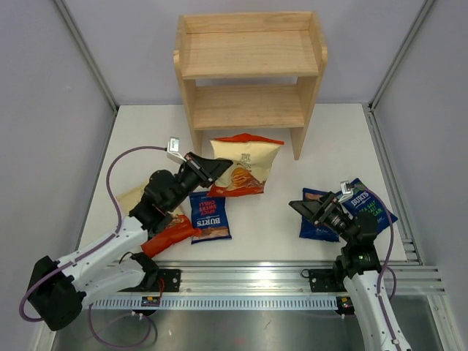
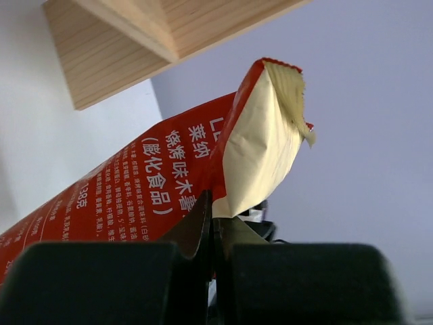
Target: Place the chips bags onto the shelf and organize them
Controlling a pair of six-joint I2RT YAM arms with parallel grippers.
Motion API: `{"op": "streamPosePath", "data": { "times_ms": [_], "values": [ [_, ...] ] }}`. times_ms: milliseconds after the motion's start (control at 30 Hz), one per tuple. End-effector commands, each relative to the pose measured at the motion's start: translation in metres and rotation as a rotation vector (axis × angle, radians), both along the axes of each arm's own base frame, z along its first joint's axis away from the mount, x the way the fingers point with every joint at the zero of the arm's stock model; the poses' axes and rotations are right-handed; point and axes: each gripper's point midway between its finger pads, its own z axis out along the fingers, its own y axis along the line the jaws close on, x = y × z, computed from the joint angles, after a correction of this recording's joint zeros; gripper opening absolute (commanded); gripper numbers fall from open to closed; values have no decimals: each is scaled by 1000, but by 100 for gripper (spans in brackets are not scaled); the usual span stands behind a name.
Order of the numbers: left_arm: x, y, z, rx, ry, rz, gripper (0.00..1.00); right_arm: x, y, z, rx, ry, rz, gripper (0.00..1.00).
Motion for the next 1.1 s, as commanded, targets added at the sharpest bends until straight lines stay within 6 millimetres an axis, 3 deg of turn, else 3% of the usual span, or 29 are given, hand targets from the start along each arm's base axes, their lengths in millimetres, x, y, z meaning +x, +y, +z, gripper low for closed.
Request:
{"op": "streamPosePath", "data": {
  "times_ms": [0, 133, 333, 500, 667, 900, 1067],
  "values": [
    [-16, 11, 84, -154, -130, 8, 0, -10, 9, 42, 52, -225, 82, 99],
    [-34, 16, 125, -189, -172, -16, 0, -13, 19, 54, 47, -308, 127, 99],
    [-60, 16, 175, -246, -201, -90, 0, -9, 45, 66, -131, -495, 216, 99],
    [-85, 14, 200, -310, -216, -173, 0, -14, 50, 98, -89, -661, 219, 100],
    [-107, 12, 222, -370, -246, -236, 0, -21, 68, 132, -17, -775, 258, 99],
    [-114, 3, 227, -362, -222, -271, 0, -23, 86, 166, -18, -891, 278, 97],
    [-104, 3, 207, -320, -167, -219, 0, -32, 82, 195, 90, -931, 246, 69]
  ]
}}
